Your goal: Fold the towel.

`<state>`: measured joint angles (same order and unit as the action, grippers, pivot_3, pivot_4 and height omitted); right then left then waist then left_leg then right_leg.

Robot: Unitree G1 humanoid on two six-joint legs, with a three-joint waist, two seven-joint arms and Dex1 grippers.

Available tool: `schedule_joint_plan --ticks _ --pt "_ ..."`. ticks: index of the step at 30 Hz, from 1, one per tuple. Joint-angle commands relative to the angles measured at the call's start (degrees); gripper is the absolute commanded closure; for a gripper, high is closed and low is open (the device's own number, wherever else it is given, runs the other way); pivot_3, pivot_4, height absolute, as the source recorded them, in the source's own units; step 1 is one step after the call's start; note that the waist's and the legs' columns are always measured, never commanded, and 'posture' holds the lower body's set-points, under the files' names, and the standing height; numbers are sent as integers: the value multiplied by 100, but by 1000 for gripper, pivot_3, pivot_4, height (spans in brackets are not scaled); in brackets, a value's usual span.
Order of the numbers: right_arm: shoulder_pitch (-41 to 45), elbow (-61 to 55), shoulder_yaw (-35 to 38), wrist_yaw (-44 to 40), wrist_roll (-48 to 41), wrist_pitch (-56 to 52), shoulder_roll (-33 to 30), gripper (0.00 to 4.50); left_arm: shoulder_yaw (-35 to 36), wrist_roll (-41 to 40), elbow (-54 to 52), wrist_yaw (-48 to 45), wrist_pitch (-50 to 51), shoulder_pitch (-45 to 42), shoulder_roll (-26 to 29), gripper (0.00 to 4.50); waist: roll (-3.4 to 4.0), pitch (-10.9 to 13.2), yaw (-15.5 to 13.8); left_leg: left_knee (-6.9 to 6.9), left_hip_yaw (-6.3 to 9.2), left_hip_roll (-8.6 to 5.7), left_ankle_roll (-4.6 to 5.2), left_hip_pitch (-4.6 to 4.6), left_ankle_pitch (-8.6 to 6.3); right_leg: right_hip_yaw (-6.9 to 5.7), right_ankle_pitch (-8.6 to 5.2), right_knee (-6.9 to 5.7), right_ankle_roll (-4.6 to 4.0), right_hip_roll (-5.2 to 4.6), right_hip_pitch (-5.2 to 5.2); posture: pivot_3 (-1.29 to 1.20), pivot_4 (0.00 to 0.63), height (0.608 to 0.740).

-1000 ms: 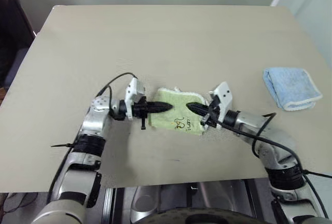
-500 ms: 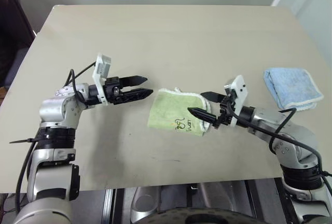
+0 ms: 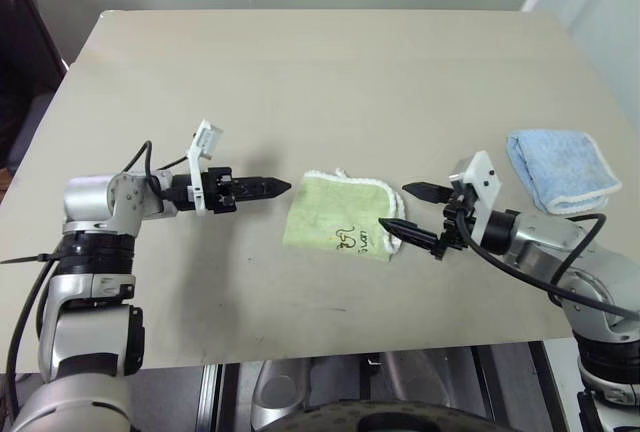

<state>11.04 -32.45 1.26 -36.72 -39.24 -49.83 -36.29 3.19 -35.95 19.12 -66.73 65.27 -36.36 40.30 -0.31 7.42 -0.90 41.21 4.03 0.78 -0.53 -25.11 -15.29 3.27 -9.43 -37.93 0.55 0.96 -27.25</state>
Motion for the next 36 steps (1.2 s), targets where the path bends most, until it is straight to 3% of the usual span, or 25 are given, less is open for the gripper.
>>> schedule_joint_plan --ticks 1,15,17,19,28,36 --pt "19 -190 135 -45 -129 48 -51 9 82 -98 -84 16 47 -106 23 0 0 0 -1 0 0 0 0 0 0 0 -1 0 2 0 0 0 150 703" --pt "19 -189 135 -44 -131 49 -53 9 82 -111 -88 32 51 -105 24 0 0 0 -3 0 0 0 -1 1 1 0 -1 -1 3 0 1 0 150 703" --pt "-191 -487 249 191 -57 -13 -99 9 -809 -155 -219 51 1324 -153 119 0 0 0 -25 0 0 0 -1 0 1 0 0 -1 3 0 0 0 150 703" --pt "-296 -651 303 306 -45 -38 -127 9 -1207 -218 -273 12 1913 -203 182 0 -2 0 -43 -1 0 -2 0 9 2 1 7 0 -12 -2 11 0 150 703" --pt "-317 -778 373 402 -136 -83 -116 9 -1245 -378 -292 76 2119 -231 151 0 -2 -2 -43 0 -9 -6 -9 19 -2 9 -27 1 30 -6 19 0 150 703" --pt "-306 -824 403 478 -200 -130 -131 9 -1163 -504 -287 271 2180 -219 -258 0 -1 -3 -110 1 -10 -13 -13 18 -1 10 -27 2 26 -13 25 0 150 703"
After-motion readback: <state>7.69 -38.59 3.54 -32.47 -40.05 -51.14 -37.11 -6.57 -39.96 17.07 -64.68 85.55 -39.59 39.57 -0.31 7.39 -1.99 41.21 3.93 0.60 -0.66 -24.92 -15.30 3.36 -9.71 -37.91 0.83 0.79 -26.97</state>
